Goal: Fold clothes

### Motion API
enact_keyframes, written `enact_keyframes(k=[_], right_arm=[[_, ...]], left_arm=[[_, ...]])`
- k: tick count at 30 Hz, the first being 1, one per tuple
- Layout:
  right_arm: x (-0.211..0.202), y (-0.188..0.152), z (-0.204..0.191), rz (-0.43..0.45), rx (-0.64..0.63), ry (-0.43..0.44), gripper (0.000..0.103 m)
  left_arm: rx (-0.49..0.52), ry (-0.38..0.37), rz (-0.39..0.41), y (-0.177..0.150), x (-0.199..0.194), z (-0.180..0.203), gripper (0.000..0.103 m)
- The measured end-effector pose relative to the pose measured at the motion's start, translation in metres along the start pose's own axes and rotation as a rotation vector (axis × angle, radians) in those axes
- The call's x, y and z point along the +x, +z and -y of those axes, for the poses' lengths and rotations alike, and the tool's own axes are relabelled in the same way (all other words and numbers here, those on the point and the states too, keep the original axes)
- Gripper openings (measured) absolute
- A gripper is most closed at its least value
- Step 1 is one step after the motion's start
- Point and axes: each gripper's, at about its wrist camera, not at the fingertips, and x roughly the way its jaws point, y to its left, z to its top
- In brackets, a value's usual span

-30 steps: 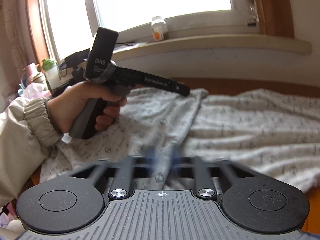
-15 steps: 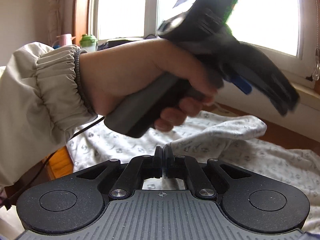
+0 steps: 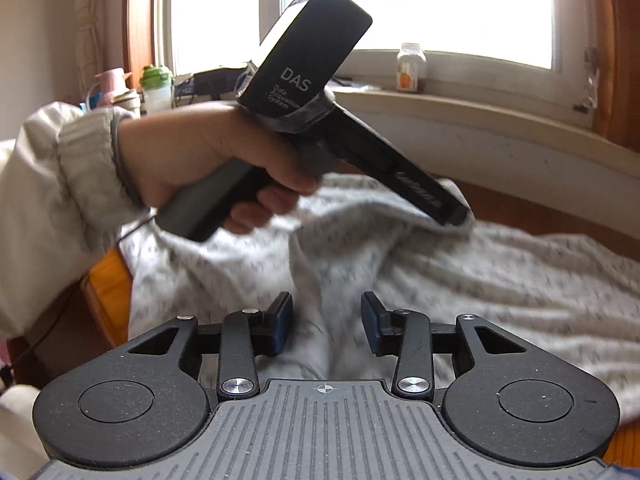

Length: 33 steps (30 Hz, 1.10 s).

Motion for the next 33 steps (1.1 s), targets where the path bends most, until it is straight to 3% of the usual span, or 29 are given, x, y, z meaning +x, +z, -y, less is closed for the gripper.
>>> enact_keyframes(k=[1,2,3,7,8,10,12,15,18,21,24,26,27,30,31,33], right_arm=[[-0.002,-0.002,0.001,-0.003,0.011,0.011,0.034],[-0.004,-0.003,0.001,-0.005,0.023,0.024,0.024],[-0.007,-0.003,0.002,-0.006,0.04,0.051,0.008],[-0.009,0.004,-0.009,0.013,0.09,0.167,0.008],[-0.007,0.007,-0.015,0.016,0.095,0.196,0.009],[-0.003,0.011,-0.026,0.022,0.102,0.252,0.027],[-0.007,0.012,-0.03,0.043,0.104,0.289,0.034],[-0.027,0.011,-0.019,0.086,0.077,0.208,0.035],[-0.044,0.004,0.01,0.086,0.103,0.106,0.034],[-0.043,-0.002,0.031,0.056,0.09,0.002,0.034],[-0.042,-0.006,0.04,0.047,0.089,-0.033,0.032],[-0.039,-0.007,0.037,0.05,0.087,-0.033,0.007],[-0.037,-0.007,0.034,0.049,0.087,-0.024,0.002],[-0.03,-0.006,0.02,0.041,0.069,-0.015,0.002],[-0.029,-0.007,0.018,0.035,0.063,-0.019,0.002],[-0.026,-0.009,0.013,0.022,0.052,-0.029,0.002]], left_arm=[[-0.007,0.0,-0.006,-0.002,-0.001,-0.003,0.024],[-0.015,-0.001,-0.011,-0.004,-0.002,-0.007,0.006],[-0.028,0.0,0.002,-0.006,-0.007,-0.012,0.006],[-0.097,0.03,0.039,-0.014,-0.034,-0.047,0.006],[-0.117,0.034,0.031,-0.02,-0.039,-0.057,0.006],[-0.151,0.041,0.006,-0.031,-0.046,-0.075,0.006],[-0.167,0.098,-0.001,-0.039,-0.052,-0.087,0.011],[-0.189,0.186,-0.011,-0.05,-0.06,-0.103,0.023],[-0.253,0.233,0.066,-0.044,-0.075,-0.113,0.026],[-0.217,0.186,0.103,-0.023,-0.075,-0.098,0.026],[-0.127,0.088,0.1,-0.001,-0.06,-0.067,0.026],[-0.072,0.01,0.08,0.011,-0.046,-0.043,0.019],[-0.052,-0.026,0.06,0.016,-0.037,-0.033,0.015],[0.031,-0.083,-0.015,0.023,-0.009,-0.006,0.008],[0.062,-0.09,-0.047,0.024,0.0,0.001,0.003],[0.107,-0.079,-0.092,0.026,0.016,0.01,0.003]])
